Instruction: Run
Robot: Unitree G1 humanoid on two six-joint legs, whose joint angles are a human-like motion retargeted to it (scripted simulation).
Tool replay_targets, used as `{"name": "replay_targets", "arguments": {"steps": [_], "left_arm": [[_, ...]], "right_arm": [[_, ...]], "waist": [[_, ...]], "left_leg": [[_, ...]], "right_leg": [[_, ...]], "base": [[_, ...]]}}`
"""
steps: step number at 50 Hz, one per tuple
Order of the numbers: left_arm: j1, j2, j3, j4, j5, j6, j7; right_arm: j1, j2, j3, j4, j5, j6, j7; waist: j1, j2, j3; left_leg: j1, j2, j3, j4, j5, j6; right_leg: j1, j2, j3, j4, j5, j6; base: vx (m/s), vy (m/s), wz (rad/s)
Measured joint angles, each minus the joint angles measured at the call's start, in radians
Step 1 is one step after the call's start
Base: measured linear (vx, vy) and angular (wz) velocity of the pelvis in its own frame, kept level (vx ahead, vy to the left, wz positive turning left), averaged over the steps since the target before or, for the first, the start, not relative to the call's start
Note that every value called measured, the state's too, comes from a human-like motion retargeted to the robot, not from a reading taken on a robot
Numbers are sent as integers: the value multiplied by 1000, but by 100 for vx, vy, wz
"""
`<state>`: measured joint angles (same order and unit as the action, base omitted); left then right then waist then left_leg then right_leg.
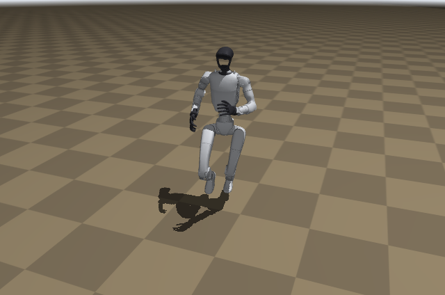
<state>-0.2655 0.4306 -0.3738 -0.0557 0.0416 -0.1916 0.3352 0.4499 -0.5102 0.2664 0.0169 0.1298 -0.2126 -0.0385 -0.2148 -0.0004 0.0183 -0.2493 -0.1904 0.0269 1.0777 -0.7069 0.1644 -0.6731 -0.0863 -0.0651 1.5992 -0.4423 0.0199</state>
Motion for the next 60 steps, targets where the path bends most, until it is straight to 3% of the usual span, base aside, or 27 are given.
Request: {"name": "replay_targets", "arguments": {"steps": [3, 5, 7, 10, 12, 14, 16, 20, 23, 25, 28, 30, 33, 37, 40, 47, 53, 58, 60], "left_arm": [[3, -5, -37, -123, -82, -64, -34], [39, -4, -81, -172, -140, -93, -79], [94, 12, -101, -193, -176, -88, -121], [214, 34, -104, -135, -139, -45, -142], [314, 46, -76, -35, -46, 8, -130], [416, 51, -27, 69, 42, 45, -126], [545, 80, 32, 110, 61, 43, -146], [774, 148, 149, 77, 26, 5, -178], [830, 169, 189, 65, 17, -2, -173], [822, 182, 185, 68, 43, 1, -156], [720, 192, 145, 114, 134, 17, -109], [540, 153, 70, 242, 191, 27, -53], [359, 72, -15, 384, 169, 27, -28], [227, -1, -91, 508, 86, 8, -57], [185, -39, -131, 595, 46, 1, -89], [213, -122, -212, 922, 108, 39, -163], [304, -161, -273, 1183, 233, 64, -248], [380, -159, -292, 1220, 250, 61, -291], [387, -141, -286, 1197, 230, 55, -313]], "right_arm": [[124, -23, -38, -34, 56, 6, -14], [167, -15, -51, -39, 85, 17, -33], [155, -10, -53, -39, 97, 21, -60], [59, -19, -44, -16, 49, 21, -121], [-90, -28, -29, 45, -32, 29, -189], [-286, -15, 9, 131, -97, 29, -259], [-387, 5, 28, 134, -86, 11, -282], [-387, 8, 34, 15, -5, -43, -256], [-348, -21, 43, -55, 10, -70, -208], [-322, -33, 58, -69, 0, -78, -191], [-287, -35, 82, -6, -48, -66, -195], [-308, -14, 94, 141, -102, -63, -220], [-297, 18, 111, 352, -126, -48, -243], [-269, 65, 116, 567, -101, -21, -255], [-259, 95, 118, 695, -100, -2, -255], [-322, 165, 158, 953, -150, 42, -273], [-410, 220, 200, 1071, -169, 46, -260], [-415, 238, 207, 1085, -156, 44, -247], [-419, 236, 207, 1097, -139, 43, -234]], "waist": [[-37, 76, -24], [-10, 133, -36], [36, 169, -39], [117, 163, -30], [173, 154, 0], [217, 123, 18], [268, 90, 5], [335, 17, -61], [309, -26, -94], [280, -34, -99], [209, -44, -92], [171, -38, -74], [117, -16, -80], [89, 16, -119], [103, 28, -144], [131, 40, -161], [125, 80, -175], [128, 107, -162], [124, 116, -199]], "left_leg": [[81, 112, 4, -13, 271, -137], [70, 212, 17, 84, 379, -175], [31, 314, 39, 260, 353, -138], [-61, 416, 60, 561, 190, -28], [-159, 436, 47, 679, 58, 40], [-280, 391, 45, 652, -8, 86], [-366, 322, 54, 493, 4, 84], [-382, 165, 97, -13, 166, -25], [-343, 46, 111, -242, 303, -83], [-348, 13, 107, -194, 298, -65], [-348, -20, 96, -67, 156, 11], [-320, -26, 81, -55, 107, 28], [-249, -27, 36, -114, 117, 0], [-137, -13, -15, -264, 178, -48], [-55, -1, -51, -352, 181, -58], [50, 49, -53, -385, 71, -36], [92, 113, -57, -419, 23, -45], [82, 149, -56, -361, -11, -62], [88, 156, -71, -451, 15, -68]], "right_leg": [[-9, 93, -45, -379, 82, 53], [22, 180, -73, -641, 174, 93], [64, 236, -96, -743, 191, 74], [92, 253, -101, -603, -18, -41], [120, 259, -89, -489, -186, -112], [179, 235, -73, -461, -267, -124], [271, 207, -60, -511, -251, -99], [420, 121, -56, -624, 14, 47], [409, 17, -85, -505, 106, 105], [381, -31, -103, -352, 98, 104], [299, -92, -94, -138, 20, 79], [223, -100, -68, -101, -20, 61], [150, -63, -25, -252, -52, 56], [156, 63, 69, -593, 6, 90], [231, 109, 85, -753, 47, 82], [394, 125, 3, -884, -40, 32], [511, 172, -56, -1055, -30, 4], [534, 190, -95, -1048, -40, -7], [572, 209, -100, -1194, 11, -15]], "base": [[113, -9, 41], [105, -9, 6], [102, -8, 3], [102, -7, 18], [101, -6, 46], [100, -4, 57], [98, 0, 42], [90, 3, 66], [72, 1, 106], [62, -2, 87], [57, -3, 86], [53, -5, 87], [48, -9, 97], [41, -12, 89], [32, -12, 62], [19, -9, 63], [10, -5, 59], [2, -2, 57], [11, -1, 65]]}}
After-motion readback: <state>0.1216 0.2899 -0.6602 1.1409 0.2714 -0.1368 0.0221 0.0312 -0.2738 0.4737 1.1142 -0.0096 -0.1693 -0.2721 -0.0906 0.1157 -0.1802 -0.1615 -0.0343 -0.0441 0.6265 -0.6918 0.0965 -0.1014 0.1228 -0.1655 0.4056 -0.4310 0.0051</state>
